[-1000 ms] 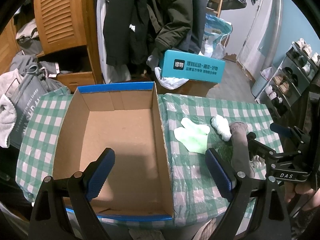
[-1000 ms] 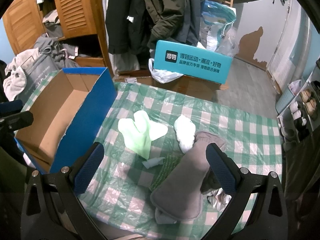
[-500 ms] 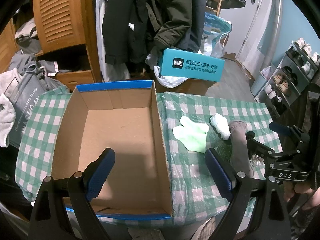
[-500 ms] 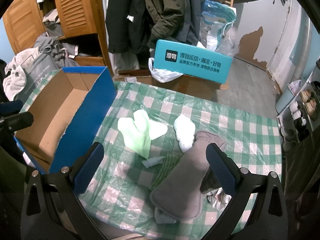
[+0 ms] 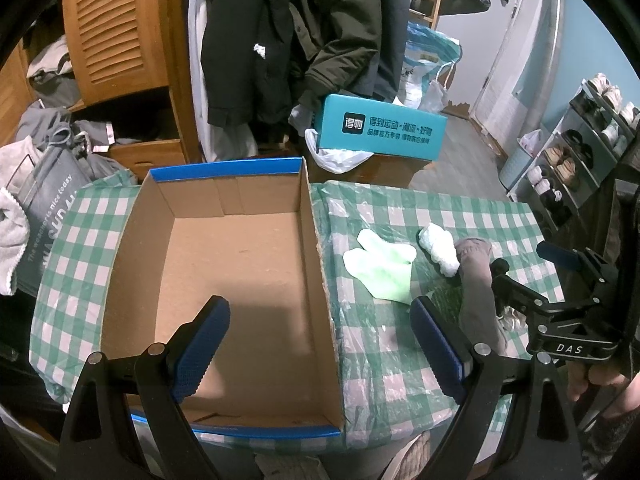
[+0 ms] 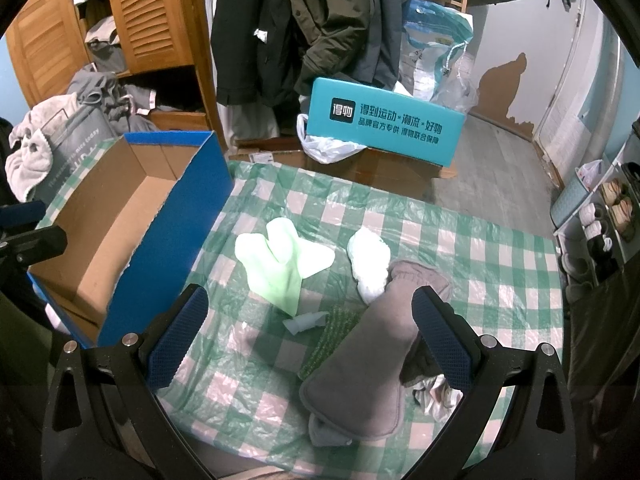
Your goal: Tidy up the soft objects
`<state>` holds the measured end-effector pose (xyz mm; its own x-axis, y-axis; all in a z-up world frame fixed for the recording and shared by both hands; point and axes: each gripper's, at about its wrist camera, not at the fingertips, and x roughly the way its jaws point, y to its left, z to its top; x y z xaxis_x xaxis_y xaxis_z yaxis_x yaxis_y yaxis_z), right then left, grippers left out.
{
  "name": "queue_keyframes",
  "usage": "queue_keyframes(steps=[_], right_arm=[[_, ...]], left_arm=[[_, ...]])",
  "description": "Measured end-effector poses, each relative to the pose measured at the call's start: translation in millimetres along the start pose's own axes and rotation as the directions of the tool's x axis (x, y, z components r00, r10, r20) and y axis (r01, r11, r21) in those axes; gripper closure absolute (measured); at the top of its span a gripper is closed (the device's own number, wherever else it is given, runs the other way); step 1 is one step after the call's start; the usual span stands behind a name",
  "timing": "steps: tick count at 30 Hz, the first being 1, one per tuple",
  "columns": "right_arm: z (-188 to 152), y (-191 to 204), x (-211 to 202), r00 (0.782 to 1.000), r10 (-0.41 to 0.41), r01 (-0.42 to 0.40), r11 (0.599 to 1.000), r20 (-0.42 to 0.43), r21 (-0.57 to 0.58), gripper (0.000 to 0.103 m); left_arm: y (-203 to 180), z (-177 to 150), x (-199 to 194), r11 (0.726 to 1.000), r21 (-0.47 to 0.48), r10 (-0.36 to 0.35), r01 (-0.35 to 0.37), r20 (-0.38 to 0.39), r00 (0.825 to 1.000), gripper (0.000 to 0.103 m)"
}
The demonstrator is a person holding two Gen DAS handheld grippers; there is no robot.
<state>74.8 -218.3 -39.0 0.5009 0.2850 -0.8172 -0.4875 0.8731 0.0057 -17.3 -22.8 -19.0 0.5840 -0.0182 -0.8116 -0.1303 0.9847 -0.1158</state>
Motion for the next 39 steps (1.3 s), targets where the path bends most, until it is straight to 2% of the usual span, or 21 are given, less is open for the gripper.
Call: queue_keyframes(steps=[21, 25, 31, 39], right_arm=[[-3, -3, 1, 1.0, -0.004, 0.004, 1.0, -0.003, 0.004, 0.002], [-7, -5, 1, 1.0, -0.008, 0.008, 1.0, -0.005, 0.003, 0.002], [-10, -14, -2, 1.0, -0.026, 0.026, 1.0, -0.018, 0.002, 0.002], [-20, -39, -1, 0.997, -0.065, 0.067, 0.997, -0.051, 0.039, 0.002]], left_arm=[[0, 2, 0, 1.0, 0.002, -0.002, 0.002, -0.011, 1.0, 0.01], [-6, -9, 2, 1.0, 0.003, -0.003, 0.003, -0.02, 1.0, 0.01], [-13, -13, 8, 1.0, 0.0, -0.016, 0.016, -0.054, 0.998, 0.01], [-25, 8, 19, 0.999, -0.003, -0.047, 0.047, -0.109, 0.993, 0.01]])
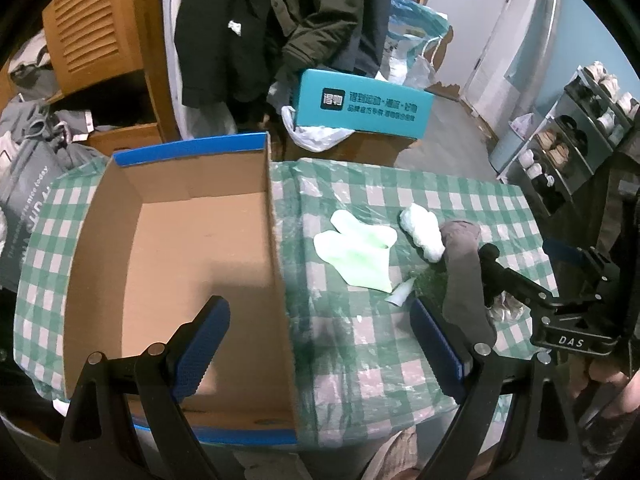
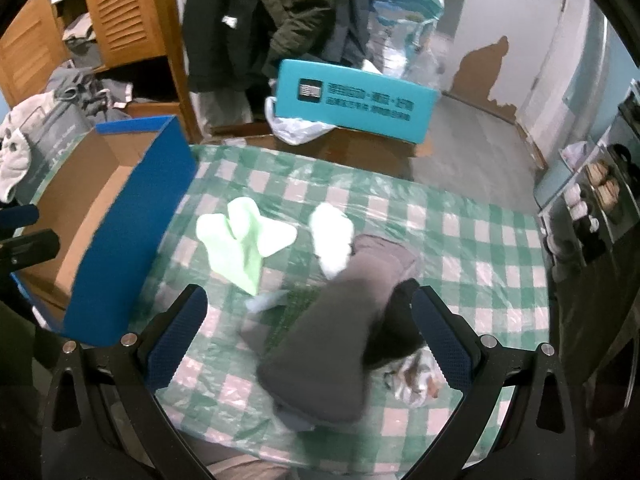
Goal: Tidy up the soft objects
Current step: 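Move the left gripper to the light green glove and close on it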
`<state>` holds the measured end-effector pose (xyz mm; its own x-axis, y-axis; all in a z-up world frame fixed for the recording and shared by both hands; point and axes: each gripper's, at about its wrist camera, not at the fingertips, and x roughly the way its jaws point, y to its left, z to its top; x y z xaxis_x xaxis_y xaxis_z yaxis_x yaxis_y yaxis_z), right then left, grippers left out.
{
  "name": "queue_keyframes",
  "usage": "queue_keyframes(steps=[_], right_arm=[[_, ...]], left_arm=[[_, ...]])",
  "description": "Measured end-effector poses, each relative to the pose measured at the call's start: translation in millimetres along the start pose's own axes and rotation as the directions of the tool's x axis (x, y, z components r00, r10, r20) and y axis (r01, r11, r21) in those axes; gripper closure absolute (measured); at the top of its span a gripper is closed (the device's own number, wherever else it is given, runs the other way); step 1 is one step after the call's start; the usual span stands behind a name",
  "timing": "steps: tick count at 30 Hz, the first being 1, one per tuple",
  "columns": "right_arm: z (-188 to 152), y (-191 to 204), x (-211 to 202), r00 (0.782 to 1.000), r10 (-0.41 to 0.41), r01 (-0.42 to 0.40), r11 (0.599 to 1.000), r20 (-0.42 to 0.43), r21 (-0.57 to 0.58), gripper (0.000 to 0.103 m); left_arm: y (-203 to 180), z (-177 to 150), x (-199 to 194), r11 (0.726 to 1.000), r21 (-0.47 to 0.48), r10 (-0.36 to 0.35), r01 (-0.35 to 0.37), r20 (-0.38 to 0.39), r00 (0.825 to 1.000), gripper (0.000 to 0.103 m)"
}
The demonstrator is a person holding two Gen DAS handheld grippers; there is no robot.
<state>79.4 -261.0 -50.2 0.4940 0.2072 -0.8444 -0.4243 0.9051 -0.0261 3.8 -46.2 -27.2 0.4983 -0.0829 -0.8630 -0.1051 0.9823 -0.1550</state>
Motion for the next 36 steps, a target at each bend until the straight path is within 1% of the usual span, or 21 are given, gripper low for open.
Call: queue_keyframes(steps=[3, 9, 15, 20, 27, 33, 36], right_arm=[[-3, -13, 1, 1.0, -0.015, 0.015, 1.0, -0.01, 0.019, 0.002], [-2, -36, 5, 0.998, -0.046, 0.047, 0.998, -0.043, 0.034, 0.002], [2, -63, 8, 0.997, -0.042, 0.046, 0.997, -0.069, 0.059, 0.002], [5, -85, 12, 0.995, -0.03, 0.039, 0.995, -0.093, 0.091, 0.002], [6, -99, 25, 0.992, -0.017, 0.03, 0.993, -0.122, 0.112, 0.002], [-3, -100, 41, 0.988, 0.0, 0.018, 0.994, -0.157, 0.112, 0.003], [-9, -101, 54, 0.982, 0.003, 0.017, 0.994, -0.187, 0.106, 0.008]], left_arm=[[-7, 8, 6, 1.0, 0.015, 0.001, -0.001, -0.019, 1.0, 0.01], [-21, 13, 20, 0.999, 0.043, 0.003, -0.001, -0.062, 0.998, 0.01], [-36, 20, 32, 0.997, 0.072, 0.009, -0.003, -0.082, 0.997, 0.01], [-44, 22, 43, 0.997, 0.073, 0.006, 0.001, -0.104, 0.995, 0.01], [-57, 29, 63, 0.996, 0.083, -0.005, 0.017, -0.144, 0.989, 0.01], [-69, 31, 88, 0.995, 0.087, -0.027, 0.045, -0.19, 0.981, 0.01], [-73, 30, 102, 0.996, 0.08, -0.025, 0.043, -0.214, 0.977, 0.01]])
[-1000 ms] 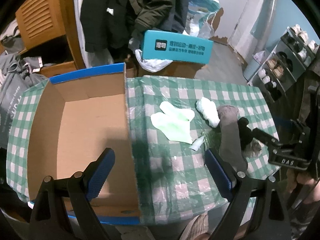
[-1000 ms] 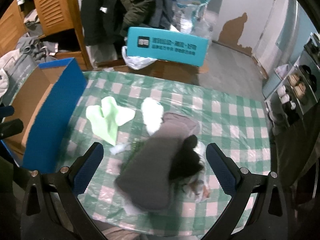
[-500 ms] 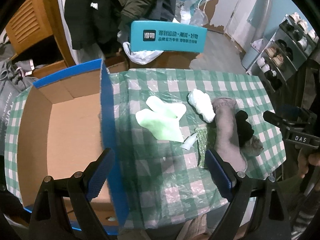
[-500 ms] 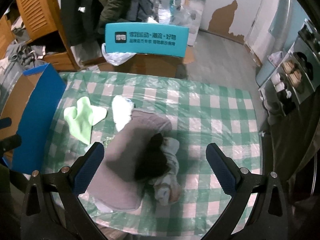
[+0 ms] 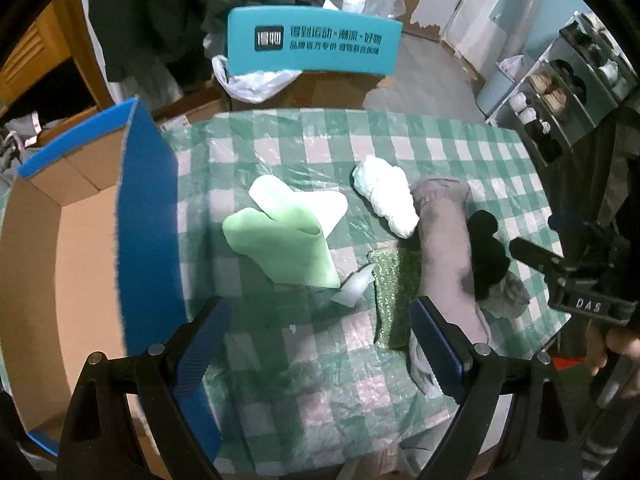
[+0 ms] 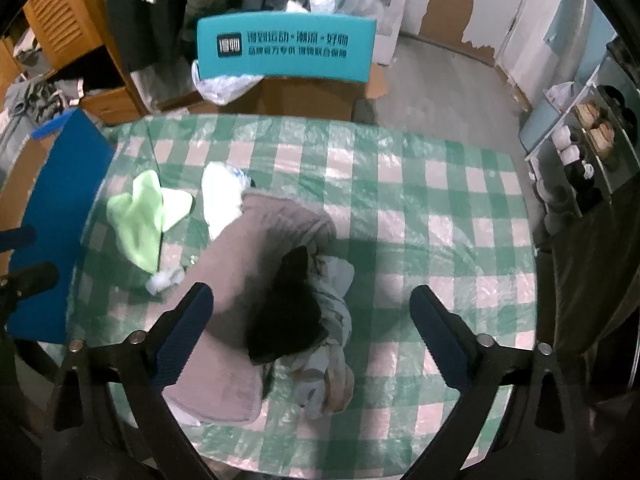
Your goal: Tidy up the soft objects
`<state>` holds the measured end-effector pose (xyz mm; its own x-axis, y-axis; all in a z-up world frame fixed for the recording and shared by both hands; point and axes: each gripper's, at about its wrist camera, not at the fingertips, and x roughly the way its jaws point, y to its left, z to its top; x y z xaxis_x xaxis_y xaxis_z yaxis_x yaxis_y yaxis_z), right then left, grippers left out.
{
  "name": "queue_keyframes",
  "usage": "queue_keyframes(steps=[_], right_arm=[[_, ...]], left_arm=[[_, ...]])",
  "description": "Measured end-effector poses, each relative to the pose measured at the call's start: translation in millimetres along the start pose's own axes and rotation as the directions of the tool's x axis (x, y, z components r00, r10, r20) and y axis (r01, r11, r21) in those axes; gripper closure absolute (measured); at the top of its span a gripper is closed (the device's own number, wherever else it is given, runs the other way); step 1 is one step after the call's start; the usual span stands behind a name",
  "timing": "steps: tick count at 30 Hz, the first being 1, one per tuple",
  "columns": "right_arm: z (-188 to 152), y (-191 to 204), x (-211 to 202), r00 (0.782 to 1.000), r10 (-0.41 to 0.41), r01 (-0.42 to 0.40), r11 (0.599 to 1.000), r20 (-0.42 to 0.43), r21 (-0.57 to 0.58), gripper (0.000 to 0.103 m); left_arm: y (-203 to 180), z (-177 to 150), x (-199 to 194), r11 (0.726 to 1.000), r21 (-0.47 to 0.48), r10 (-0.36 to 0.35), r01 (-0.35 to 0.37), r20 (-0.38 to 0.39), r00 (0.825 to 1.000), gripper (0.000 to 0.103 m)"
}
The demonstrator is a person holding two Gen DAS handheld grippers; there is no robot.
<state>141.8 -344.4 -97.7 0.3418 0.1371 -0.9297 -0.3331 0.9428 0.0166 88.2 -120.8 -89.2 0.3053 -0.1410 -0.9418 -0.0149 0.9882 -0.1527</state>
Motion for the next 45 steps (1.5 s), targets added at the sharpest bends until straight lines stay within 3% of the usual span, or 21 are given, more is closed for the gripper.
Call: queue_keyframes(steps=[14, 20, 23, 27, 36, 45], right_arm=[[-11, -1, 39, 0.997, 0.002, -0.004, 1.0, -0.082, -0.024, 0.015], [-13, 1, 54, 0.994, 0.008, -0.012, 0.999, -0.109, -0.033, 0.023], [-13, 2, 58, 0.994, 0.018, -0.022, 0.999, -0.105, -0.039, 0.033], [-9, 3, 59, 0.996, 0.039, -0.043, 0.998, -0.084, -0.04, 0.061], [-5, -7, 55, 0.993, 0.11, -0.109, 0.993, -0.043, 0.037, 0.062], [1, -17, 39, 0.986, 0.164, -0.164, 0.981, 0.016, 0.104, 0.062]], left_arm=[[-5, 14, 50, 0.998, 0.001, 0.056, -0.056, -0.055, 0.997, 0.01], [3, 20, 69, 0.999, -0.033, 0.032, -0.034, -0.086, 0.996, 0.01], [7, 24, 75, 0.998, -0.054, 0.015, -0.02, -0.097, 0.995, 0.01], [10, 28, 83, 0.998, -0.065, 0.005, -0.012, -0.107, 0.994, 0.01], [13, 32, 98, 0.996, -0.084, -0.015, 0.005, -0.125, 0.992, 0.01], [14, 30, 109, 0.996, -0.089, -0.035, 0.022, -0.141, 0.989, 0.047]])
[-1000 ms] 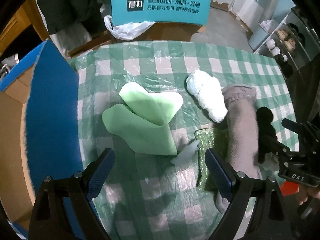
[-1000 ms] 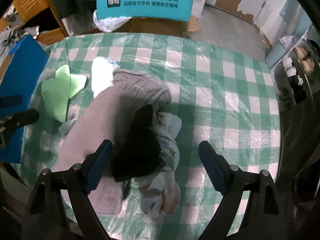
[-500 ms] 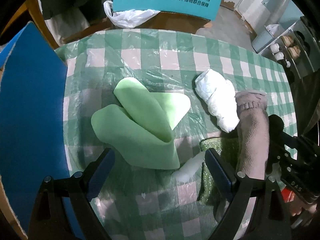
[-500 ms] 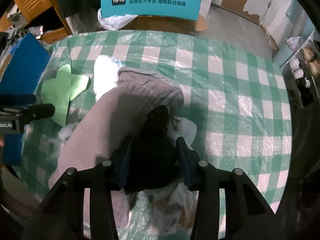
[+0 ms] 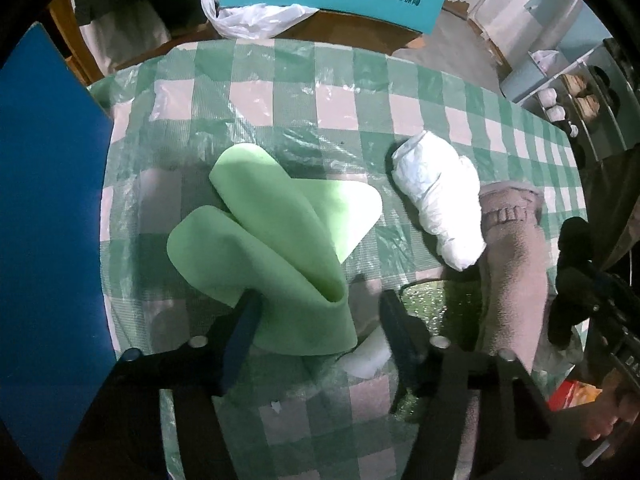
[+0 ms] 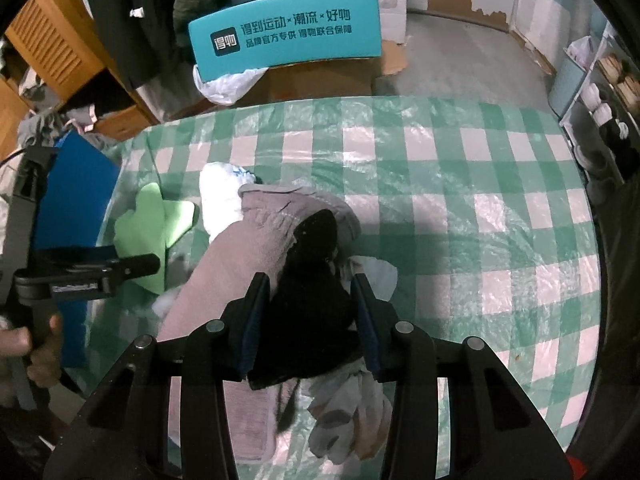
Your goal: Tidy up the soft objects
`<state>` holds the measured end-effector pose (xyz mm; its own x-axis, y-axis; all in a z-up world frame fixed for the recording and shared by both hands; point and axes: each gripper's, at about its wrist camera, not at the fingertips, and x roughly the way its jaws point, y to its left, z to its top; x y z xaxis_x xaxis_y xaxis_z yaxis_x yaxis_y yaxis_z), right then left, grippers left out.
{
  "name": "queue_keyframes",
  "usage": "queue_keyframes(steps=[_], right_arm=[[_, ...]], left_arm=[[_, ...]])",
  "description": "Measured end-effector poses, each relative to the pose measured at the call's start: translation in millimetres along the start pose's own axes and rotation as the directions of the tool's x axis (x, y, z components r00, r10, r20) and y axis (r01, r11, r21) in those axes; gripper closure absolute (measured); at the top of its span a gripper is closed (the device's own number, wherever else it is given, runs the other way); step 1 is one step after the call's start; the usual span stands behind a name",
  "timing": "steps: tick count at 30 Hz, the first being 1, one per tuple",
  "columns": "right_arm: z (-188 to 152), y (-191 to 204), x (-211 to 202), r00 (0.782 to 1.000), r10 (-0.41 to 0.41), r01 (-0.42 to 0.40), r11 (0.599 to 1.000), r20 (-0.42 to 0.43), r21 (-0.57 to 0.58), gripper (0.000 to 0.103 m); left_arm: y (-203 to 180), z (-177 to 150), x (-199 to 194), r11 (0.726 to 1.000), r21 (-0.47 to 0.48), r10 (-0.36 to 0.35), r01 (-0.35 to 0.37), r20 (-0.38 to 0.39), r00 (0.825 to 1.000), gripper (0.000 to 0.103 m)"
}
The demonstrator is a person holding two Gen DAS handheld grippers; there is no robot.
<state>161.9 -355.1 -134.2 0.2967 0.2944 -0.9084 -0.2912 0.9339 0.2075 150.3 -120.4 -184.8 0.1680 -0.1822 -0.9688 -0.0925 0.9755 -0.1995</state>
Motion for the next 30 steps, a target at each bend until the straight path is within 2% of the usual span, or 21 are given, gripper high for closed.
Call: queue_keyframes(steps=[4, 7, 9, 12, 17, 30], right_arm=[[0, 2, 1, 1.0, -0.005, 0.005, 1.0, -0.005, -0.005, 0.062], [0, 3, 1, 1.0, -0.012, 0.012, 1.0, -0.002, -0.011, 0.062], [0, 3, 1, 1.0, -0.012, 0.012, 1.0, -0.002, -0.011, 0.062], [-1, 4, 1, 1.0, -0.018, 0.018, 1.0, -0.003, -0.014, 0.062], [-1, 6, 2, 1.0, -0.024, 0.024, 0.999, -0.005, -0.022, 0.062], [3, 15, -19, 0.998, -0.037, 0.039, 0.998, 0.049, -0.043, 0.062]], left_arm=[[0, 0, 1, 1.0, 0.003, 0.004, -0.004, 0.007, 1.0, 0.057], [0, 0, 2, 1.0, 0.004, 0.017, -0.017, 0.01, 1.0, 0.07], [2, 1, 4, 1.0, 0.005, 0.023, -0.024, 0.012, 1.0, 0.085], [5, -1, 4, 1.0, 0.004, 0.026, -0.026, 0.022, 0.999, 0.096], [4, -2, 0, 1.0, 0.012, 0.025, -0.026, 0.047, 0.999, 0.099], [-10, -3, -53, 0.998, 0.069, 0.001, -0.013, 0.167, 0.986, 0.1]])
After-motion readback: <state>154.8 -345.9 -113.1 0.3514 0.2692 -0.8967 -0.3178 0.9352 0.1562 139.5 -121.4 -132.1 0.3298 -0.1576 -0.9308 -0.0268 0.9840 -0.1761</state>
